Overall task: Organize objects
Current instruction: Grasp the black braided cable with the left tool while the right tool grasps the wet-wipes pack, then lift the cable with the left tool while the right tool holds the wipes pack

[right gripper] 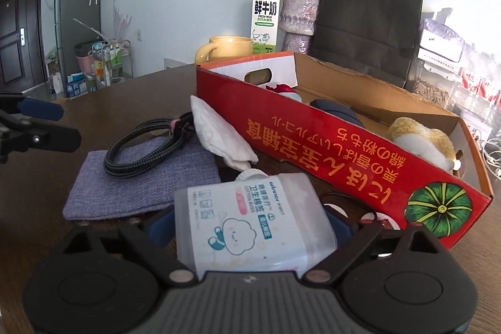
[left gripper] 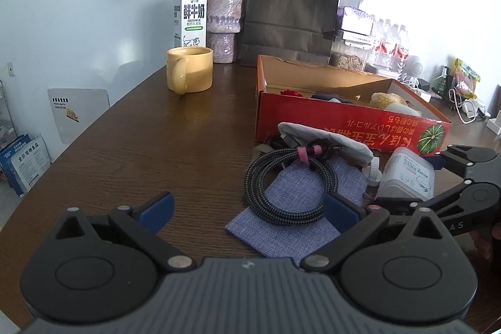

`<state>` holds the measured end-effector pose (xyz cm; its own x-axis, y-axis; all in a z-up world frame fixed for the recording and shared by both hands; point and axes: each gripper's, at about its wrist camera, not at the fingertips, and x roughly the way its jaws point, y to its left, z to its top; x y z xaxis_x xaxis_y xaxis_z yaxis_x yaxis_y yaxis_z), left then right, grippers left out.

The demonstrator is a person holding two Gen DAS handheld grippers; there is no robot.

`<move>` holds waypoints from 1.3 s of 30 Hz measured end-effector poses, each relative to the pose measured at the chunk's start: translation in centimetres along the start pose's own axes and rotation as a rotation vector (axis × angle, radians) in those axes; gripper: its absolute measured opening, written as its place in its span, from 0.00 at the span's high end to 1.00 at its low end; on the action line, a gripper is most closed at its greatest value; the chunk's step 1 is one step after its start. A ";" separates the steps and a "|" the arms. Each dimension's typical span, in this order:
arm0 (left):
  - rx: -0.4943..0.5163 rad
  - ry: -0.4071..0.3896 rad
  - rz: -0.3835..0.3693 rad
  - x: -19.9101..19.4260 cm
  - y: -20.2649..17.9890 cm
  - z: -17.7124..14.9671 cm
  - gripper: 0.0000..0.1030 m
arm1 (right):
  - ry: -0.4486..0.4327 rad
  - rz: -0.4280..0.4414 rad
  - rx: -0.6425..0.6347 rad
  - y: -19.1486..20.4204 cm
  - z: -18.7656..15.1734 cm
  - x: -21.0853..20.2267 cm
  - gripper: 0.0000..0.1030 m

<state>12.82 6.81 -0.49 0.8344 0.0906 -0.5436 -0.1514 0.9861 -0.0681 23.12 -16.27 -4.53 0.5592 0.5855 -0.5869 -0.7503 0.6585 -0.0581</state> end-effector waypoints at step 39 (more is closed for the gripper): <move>0.209 0.168 -0.170 7.1 -3.4 3.3 0.00 | -0.266 -0.321 0.212 -1.9 -2.4 -5.9 0.20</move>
<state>20.98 4.59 -1.32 0.7365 -0.0854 -0.6710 0.1100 0.9939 -0.0058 20.39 -22.07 -2.95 0.8432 0.4190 -0.3369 -0.4514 0.8921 -0.0202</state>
